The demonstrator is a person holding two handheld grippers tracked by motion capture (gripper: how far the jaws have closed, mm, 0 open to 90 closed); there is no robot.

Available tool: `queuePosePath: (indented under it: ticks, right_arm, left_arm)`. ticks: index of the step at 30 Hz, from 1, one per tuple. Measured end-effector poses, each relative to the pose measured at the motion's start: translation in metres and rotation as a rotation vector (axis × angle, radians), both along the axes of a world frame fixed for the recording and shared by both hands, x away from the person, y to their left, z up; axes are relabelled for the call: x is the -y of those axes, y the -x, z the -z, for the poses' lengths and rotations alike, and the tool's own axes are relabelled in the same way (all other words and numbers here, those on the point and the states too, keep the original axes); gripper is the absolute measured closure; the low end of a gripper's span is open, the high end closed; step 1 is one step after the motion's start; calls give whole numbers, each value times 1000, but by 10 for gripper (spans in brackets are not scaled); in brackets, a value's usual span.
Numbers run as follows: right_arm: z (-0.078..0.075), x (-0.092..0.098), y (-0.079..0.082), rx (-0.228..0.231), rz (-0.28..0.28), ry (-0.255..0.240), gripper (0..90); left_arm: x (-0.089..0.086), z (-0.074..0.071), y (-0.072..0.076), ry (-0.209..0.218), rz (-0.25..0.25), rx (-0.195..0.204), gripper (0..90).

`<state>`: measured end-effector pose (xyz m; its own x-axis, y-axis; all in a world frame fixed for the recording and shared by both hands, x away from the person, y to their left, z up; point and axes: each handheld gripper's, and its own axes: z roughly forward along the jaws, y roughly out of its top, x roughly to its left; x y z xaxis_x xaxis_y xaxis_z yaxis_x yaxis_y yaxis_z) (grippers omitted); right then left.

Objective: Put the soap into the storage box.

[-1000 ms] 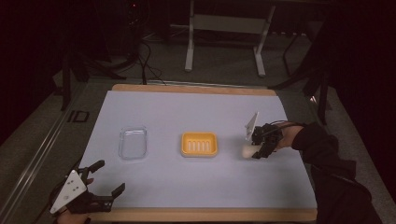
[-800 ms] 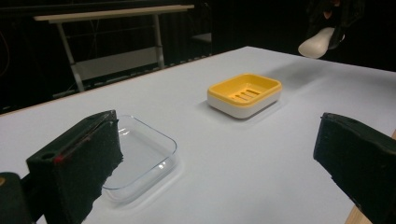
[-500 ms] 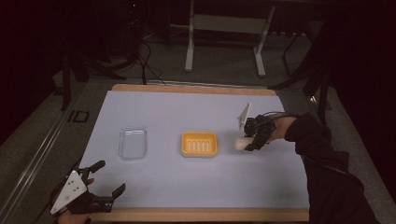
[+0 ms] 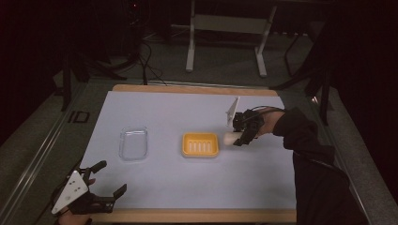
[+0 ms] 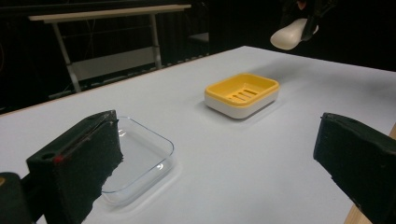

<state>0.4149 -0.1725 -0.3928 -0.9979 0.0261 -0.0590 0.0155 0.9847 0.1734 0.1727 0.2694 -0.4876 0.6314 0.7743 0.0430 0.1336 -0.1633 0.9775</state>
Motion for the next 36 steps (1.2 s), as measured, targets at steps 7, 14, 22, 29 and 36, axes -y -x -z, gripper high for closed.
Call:
queuePosePath:
  ticks: [7,14,22,29,36]
  right_arm:
    - [-2,-16,-2,14,-29,-44,492]
    - [-3,-31,-4,21,-60,-90,492]
    - [-8,-45,-5,28,-92,-165,492]
    - [-10,-53,-5,36,-112,-221,492]
    - [1,-58,-8,27,-123,-269,492]
  left_arm:
    - [1,0,-1,4,8,0,12]
    - [1,-1,-2,6,15,4,12]
    - [0,-1,-2,7,17,4,12]
    - [0,-1,-2,7,17,4,12]
    - [0,-2,-2,7,17,10,12]
